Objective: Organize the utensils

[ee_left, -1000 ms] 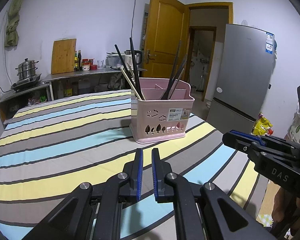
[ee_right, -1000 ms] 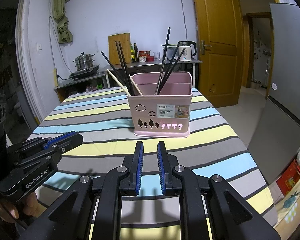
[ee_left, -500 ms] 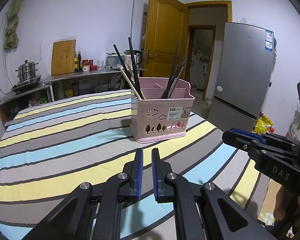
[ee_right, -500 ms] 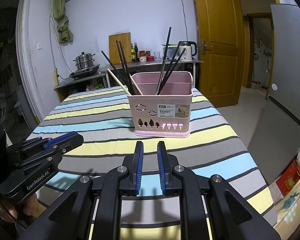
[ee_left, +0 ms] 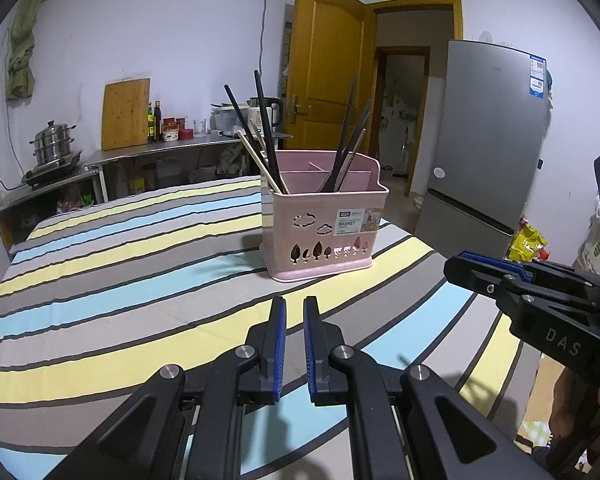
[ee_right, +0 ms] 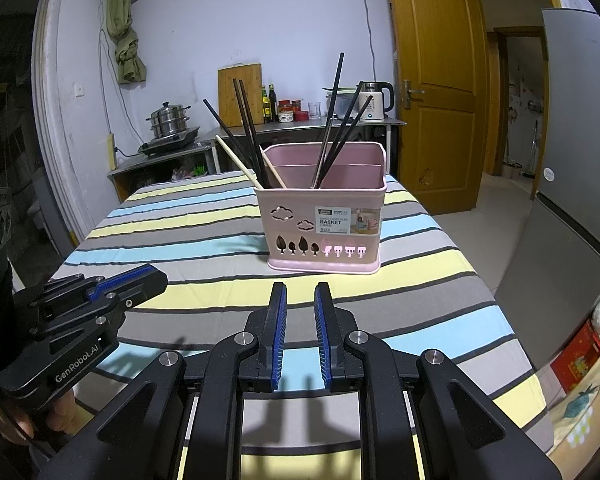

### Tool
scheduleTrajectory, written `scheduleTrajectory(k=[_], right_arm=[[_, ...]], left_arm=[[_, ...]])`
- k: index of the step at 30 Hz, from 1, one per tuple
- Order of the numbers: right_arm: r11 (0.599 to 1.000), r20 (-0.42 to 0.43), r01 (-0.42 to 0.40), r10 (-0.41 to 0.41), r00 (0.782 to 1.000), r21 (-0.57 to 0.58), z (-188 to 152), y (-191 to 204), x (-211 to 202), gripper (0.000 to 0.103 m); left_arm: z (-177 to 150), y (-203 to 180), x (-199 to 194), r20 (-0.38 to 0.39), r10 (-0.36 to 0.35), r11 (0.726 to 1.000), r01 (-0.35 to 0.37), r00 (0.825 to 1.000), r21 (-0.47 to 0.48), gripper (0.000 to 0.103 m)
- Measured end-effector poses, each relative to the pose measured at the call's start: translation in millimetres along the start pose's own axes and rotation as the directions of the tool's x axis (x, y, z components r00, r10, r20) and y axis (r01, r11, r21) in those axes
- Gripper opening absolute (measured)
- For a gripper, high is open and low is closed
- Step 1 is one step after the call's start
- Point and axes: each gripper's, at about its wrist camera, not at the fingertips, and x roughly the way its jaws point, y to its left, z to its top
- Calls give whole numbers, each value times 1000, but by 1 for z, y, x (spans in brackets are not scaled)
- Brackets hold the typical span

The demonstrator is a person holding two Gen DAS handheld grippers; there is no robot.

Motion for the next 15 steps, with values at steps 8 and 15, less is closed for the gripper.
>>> scheduleTrajectory(k=[8,15], right_arm=[[1000,-2,2,-2,1000,-3,0,-2,2,14],[1000,-2,1,-1,1000,-5,0,-3,1,14]], left_arm=[[-1,-2,0,-3,-7,1000,7,1000,4,7],[-2,-5,-1,0,5,1000,-5,1000,26,7]])
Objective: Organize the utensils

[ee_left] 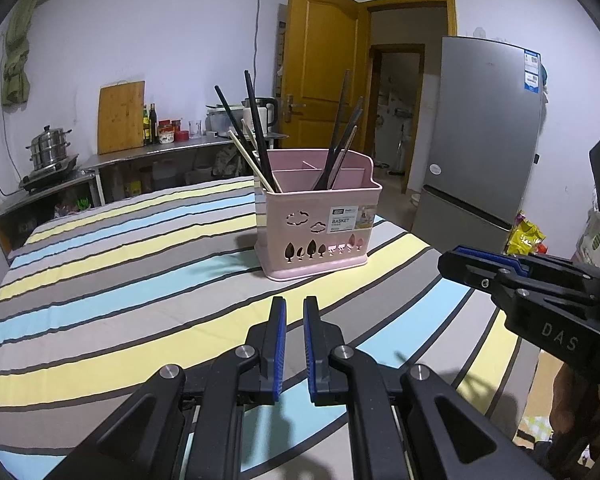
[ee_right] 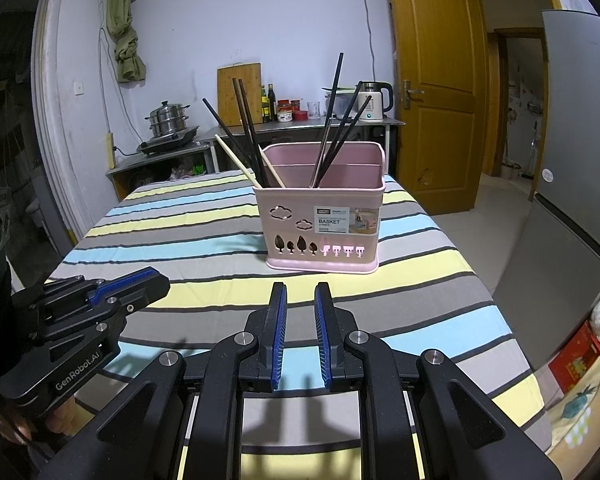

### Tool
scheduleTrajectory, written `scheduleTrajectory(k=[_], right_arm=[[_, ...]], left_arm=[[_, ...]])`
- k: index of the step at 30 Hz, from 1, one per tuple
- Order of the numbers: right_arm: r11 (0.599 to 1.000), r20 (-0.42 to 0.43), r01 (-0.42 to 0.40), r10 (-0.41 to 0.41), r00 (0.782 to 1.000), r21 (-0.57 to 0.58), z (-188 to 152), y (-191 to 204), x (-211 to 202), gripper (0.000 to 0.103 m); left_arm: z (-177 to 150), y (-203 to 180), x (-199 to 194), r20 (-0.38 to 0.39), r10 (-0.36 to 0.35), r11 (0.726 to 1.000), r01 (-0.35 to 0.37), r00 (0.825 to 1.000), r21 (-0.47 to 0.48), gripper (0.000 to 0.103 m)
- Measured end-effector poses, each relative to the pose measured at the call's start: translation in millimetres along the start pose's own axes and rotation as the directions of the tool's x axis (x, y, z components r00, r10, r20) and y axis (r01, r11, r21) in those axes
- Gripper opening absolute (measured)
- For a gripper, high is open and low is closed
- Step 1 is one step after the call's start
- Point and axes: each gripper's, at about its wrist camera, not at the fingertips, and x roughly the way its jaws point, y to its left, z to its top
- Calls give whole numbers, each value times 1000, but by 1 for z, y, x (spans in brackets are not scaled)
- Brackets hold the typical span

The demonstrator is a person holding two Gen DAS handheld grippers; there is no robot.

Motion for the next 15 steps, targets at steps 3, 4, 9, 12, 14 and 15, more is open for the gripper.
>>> scheduleTrajectory(k=[3,4,9,12,14,15], right_arm=[[1000,-1,0,0,1000,0,0,0,0,14],[1000,-1,1,-1,1000,-1,-1,-1,0,14],[1000,-1,3,-3,1000,-1,0,-2,0,14],[1000,-2,2,-2,1000,-1,0,-2,1,14],[1000,-2,3,-3,1000,-2,0,-2,1,14],[1000,-2,2,-2,1000,-2,0,-2,1,14]], left_arm=[[0,-1,-1,1,-3,1000,3,1000,6,7],[0,-1,0,0,-5,1000,5,1000,5,8],[0,-1,-1,1,-13,1000,13,1000,4,7],[0,-1,0,2,-14,1000,14,1000,1,8],[0,-1,0,2,-16,1000,16,1000,-1,7],[0,0,0,3,-15,1000,15,1000,-2,8]])
